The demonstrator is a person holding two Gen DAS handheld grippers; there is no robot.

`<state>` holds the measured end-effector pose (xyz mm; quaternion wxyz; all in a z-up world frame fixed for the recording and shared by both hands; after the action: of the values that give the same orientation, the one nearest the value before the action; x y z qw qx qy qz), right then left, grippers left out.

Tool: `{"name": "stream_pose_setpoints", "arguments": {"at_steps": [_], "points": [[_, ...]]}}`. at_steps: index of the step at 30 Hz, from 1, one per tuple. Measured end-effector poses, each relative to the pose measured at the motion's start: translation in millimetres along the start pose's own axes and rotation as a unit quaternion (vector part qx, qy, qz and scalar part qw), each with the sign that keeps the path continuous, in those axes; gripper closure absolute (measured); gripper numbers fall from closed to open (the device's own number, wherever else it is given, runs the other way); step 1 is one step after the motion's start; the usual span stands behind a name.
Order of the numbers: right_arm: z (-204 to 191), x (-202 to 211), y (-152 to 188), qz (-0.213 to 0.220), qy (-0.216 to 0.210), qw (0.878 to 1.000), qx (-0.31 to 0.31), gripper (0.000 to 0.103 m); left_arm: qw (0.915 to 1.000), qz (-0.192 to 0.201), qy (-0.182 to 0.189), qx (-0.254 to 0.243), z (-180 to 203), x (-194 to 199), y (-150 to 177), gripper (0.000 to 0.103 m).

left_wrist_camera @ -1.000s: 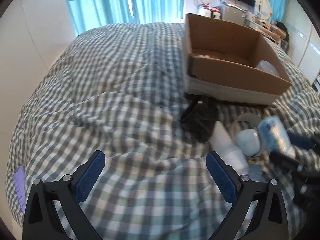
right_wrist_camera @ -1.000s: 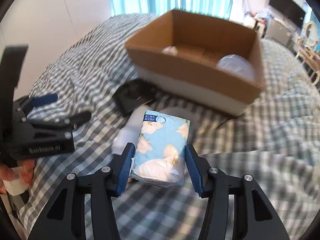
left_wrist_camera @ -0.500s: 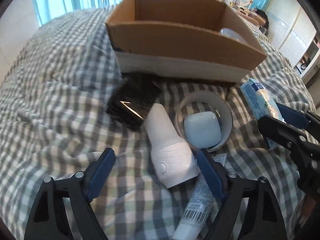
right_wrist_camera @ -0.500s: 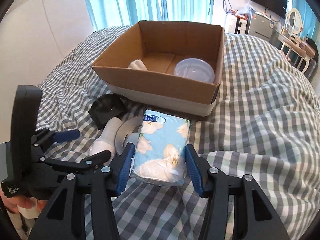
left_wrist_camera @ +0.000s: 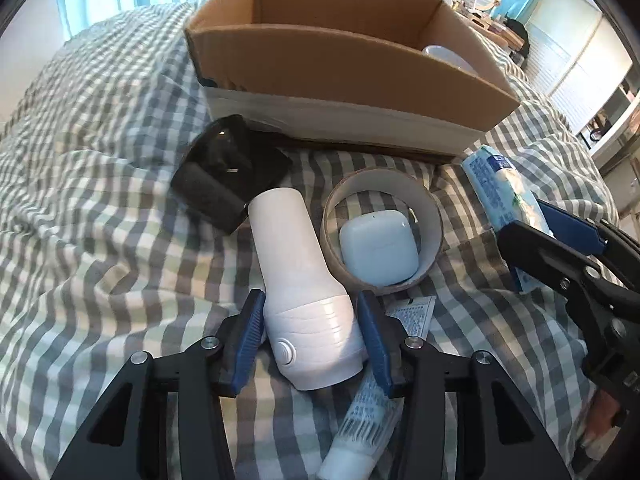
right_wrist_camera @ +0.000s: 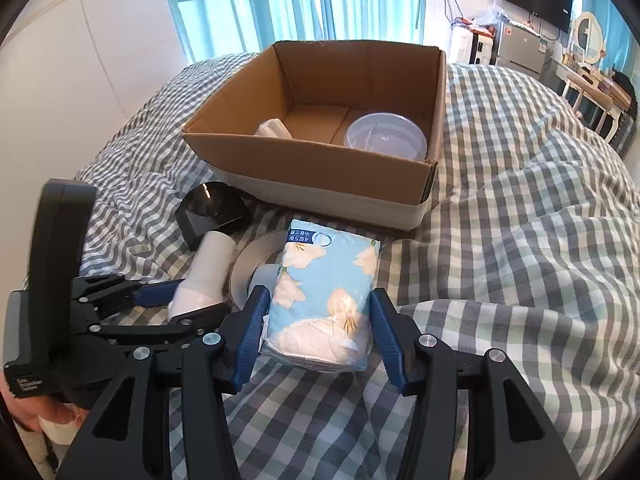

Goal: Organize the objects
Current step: 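Grasp the white bottle with the left tool, then carry bottle and tissue pack into the box and release both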

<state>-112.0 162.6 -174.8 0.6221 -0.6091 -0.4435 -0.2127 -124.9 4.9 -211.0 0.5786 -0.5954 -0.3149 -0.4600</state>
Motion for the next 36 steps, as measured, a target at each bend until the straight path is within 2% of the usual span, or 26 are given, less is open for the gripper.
{"name": "stream_pose_setpoints", "arguments": {"at_steps": [9,18,36], "points": [[-9.5,25.5,-1.6,0.028,0.024,0.999,0.022,0.052,0.9991,0.03,0.019,0.023,-11.3,45.1,6.8,0.055],[-22.2,67.6,2.9,0.066,0.033,0.996,0.04,0.052,0.9974,0.068,0.016,0.017,2.5,82.6,15.1,0.056],[-44.7,158.6,-0.8,0.151,0.026,0.986,0.066,0.052,0.9819,0.187,-0.03,-0.004,15.6,189.4,4.8,0.056]]}}
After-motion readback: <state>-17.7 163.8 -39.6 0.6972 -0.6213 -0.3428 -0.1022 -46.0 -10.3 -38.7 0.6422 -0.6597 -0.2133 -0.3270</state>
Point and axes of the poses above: each gripper's, at about its wrist camera, not at the fingertips, and x roughly against the way its jaws point, z to its right, y to its underside, the point moved 3 cm from there along -x, roughly the way its jaws point, and after that the axes turned 4 degrees about -y, right-handed, at the moved point
